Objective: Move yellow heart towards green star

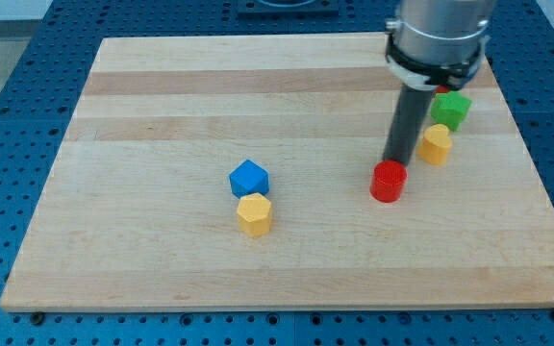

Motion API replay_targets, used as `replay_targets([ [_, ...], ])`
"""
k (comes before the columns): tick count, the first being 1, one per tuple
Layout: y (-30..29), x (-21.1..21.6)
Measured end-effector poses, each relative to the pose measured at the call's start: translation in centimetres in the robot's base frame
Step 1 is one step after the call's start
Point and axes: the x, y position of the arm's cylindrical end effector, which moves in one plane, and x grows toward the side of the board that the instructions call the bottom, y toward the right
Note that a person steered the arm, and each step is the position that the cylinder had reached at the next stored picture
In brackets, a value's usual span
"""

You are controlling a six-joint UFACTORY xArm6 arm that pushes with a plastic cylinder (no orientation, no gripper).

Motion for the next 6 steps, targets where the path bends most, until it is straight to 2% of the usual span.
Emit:
replay_targets([
  [6,5.2,-1.6],
])
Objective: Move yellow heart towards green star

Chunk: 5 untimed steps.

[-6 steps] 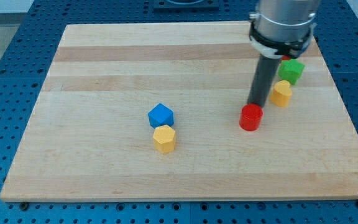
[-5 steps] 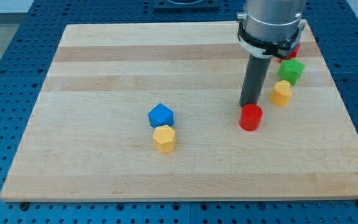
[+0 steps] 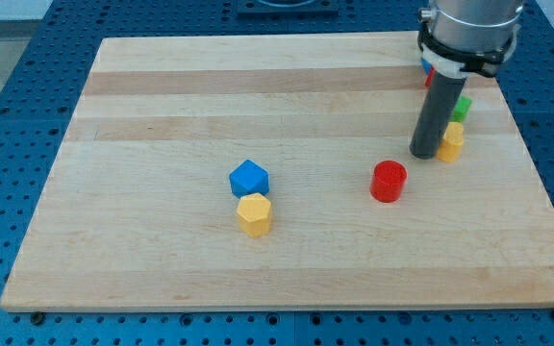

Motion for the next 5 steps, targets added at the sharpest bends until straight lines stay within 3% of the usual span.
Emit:
replay_targets([
  [5,1.11,0.05],
])
